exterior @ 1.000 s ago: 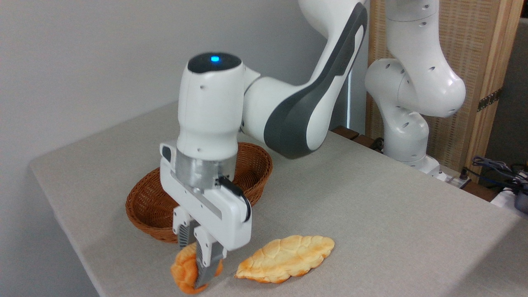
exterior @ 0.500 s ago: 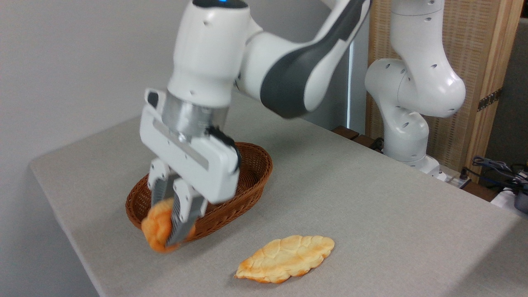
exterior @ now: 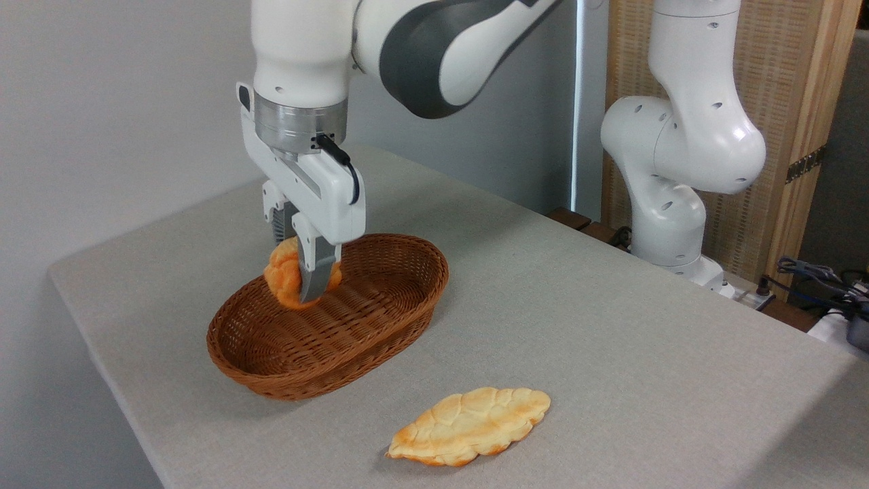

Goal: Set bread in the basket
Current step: 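Lift the bun and carry it over the wicker basket, then lower the bun into the basket and release it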

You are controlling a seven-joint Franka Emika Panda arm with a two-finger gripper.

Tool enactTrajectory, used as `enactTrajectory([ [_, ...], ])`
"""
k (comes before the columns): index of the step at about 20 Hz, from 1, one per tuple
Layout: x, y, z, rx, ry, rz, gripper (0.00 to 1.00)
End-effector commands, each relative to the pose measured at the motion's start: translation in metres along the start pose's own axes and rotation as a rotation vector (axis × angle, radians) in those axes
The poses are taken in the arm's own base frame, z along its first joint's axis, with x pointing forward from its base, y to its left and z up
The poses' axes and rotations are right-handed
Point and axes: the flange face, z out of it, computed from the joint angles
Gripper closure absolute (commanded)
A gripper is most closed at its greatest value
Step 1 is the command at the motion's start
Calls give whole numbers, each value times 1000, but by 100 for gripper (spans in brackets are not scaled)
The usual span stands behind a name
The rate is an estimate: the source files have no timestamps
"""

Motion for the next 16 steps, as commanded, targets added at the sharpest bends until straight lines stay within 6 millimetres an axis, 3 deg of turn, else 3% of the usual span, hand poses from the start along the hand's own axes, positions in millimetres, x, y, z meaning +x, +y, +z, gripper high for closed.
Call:
enactTrajectory([
  [1,13,28,11,-36,-30,-44,12],
  [3,18,37,16,-40,-40,-54,1],
  [9,16,36,31,-58,-61,-49,0],
  [16,9,24,28,-32,-65,-55,0],
])
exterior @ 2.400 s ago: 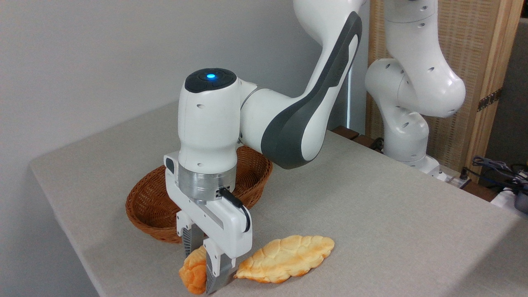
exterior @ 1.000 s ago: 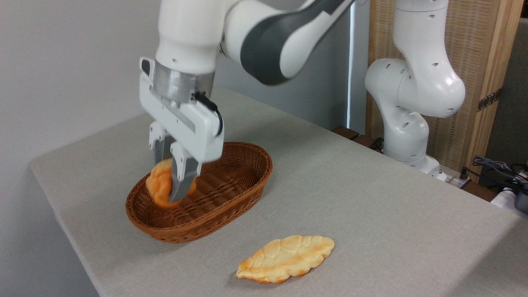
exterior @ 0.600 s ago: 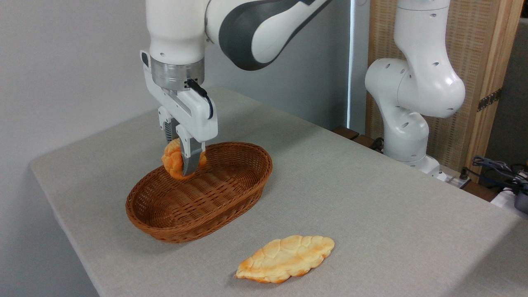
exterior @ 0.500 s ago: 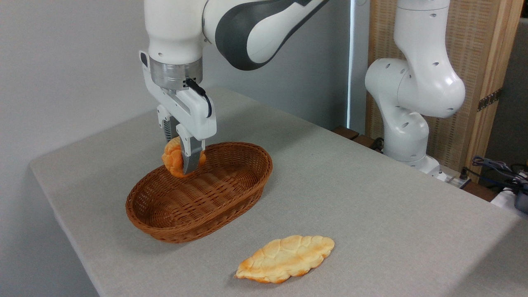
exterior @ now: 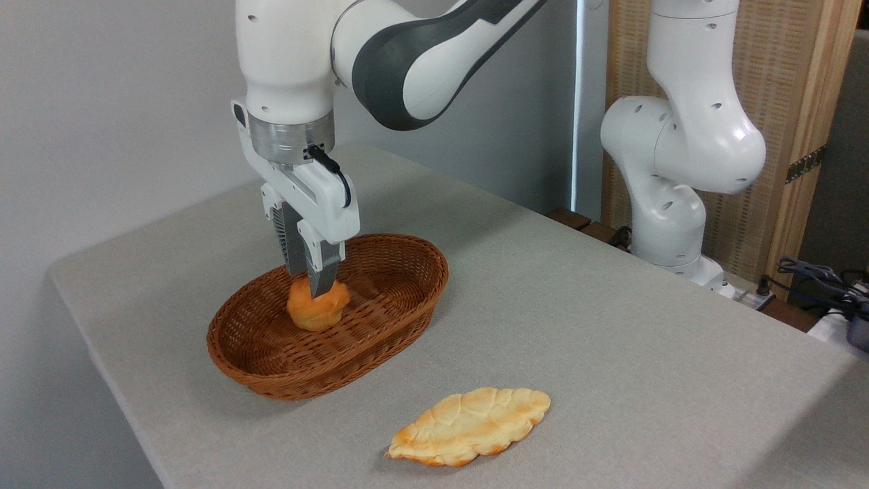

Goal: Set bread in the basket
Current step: 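Lower the bun into the basket and release it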

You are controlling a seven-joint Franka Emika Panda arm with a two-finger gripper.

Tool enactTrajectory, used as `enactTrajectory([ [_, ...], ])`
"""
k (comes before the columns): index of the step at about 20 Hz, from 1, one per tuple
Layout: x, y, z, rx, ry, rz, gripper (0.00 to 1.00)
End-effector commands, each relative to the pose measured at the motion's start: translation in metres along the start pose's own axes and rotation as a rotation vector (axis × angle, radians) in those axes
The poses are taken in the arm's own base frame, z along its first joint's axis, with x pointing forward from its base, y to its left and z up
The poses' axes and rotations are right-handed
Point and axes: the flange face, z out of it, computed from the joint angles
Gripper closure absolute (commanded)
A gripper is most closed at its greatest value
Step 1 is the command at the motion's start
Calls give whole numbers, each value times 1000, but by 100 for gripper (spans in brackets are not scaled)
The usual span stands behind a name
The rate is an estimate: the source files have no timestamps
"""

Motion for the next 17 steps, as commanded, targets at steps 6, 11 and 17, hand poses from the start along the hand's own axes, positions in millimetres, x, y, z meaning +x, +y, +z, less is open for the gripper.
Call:
enactTrajectory([
  [6,-23,-36,-24,94,-8,-37,0],
  [11,-37,-82,-69,179,78,-108,0],
  [17,-57,-103,-79,193,82,-155,0],
])
